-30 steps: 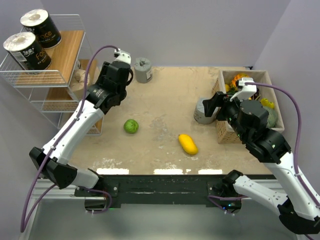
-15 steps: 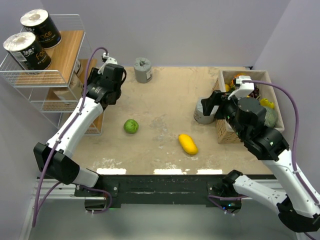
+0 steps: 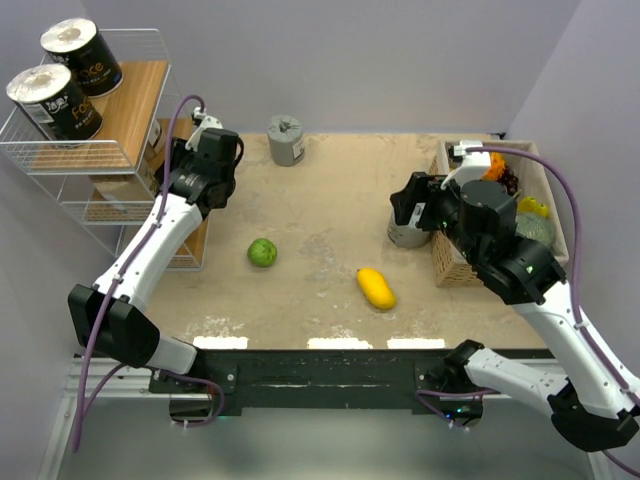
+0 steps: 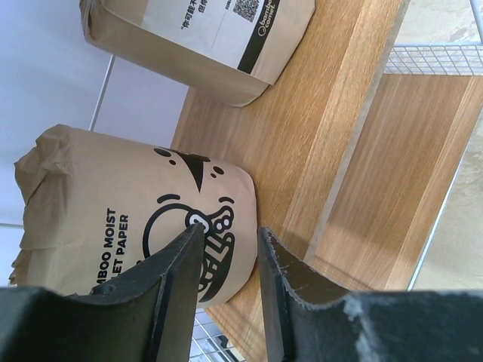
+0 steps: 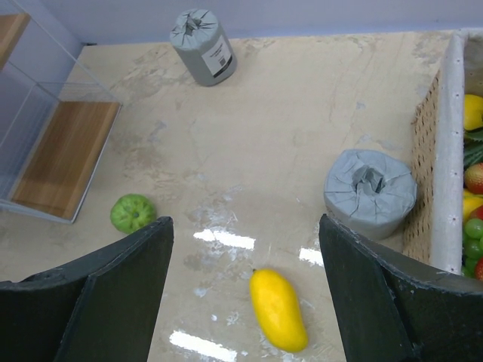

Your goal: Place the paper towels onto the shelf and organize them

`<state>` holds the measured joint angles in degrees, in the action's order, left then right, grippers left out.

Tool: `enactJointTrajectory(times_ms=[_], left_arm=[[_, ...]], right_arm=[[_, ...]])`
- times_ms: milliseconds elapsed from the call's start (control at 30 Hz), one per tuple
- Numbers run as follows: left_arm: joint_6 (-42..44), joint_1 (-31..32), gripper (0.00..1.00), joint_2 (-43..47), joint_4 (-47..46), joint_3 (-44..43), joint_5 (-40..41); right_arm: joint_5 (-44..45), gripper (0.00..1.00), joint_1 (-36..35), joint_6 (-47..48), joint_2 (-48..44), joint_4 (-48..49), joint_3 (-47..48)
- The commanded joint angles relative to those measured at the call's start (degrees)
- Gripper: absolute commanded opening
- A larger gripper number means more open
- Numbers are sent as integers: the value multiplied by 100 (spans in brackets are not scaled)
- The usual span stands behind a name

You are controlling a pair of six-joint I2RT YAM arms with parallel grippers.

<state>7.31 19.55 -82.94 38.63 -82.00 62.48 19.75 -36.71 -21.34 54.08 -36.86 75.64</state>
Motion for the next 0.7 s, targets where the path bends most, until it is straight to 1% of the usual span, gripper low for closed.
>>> enactJointTrajectory(times_ms=[0,300,500,667], left_arm=[[-106,-65,41,93,3,-106,177],[-90,-74,45,260,-5,34,71],[77,-144,48,550,-286,289,80],[7,-145,49,445,-190,114,-95]], right_arm=[[-217,82,15,-28,58,39,188],[-331,82,15,-212,111,4,171],[-367,82,6,-283,129,-75,188],[-384,82,15,-291,172,-102,206]])
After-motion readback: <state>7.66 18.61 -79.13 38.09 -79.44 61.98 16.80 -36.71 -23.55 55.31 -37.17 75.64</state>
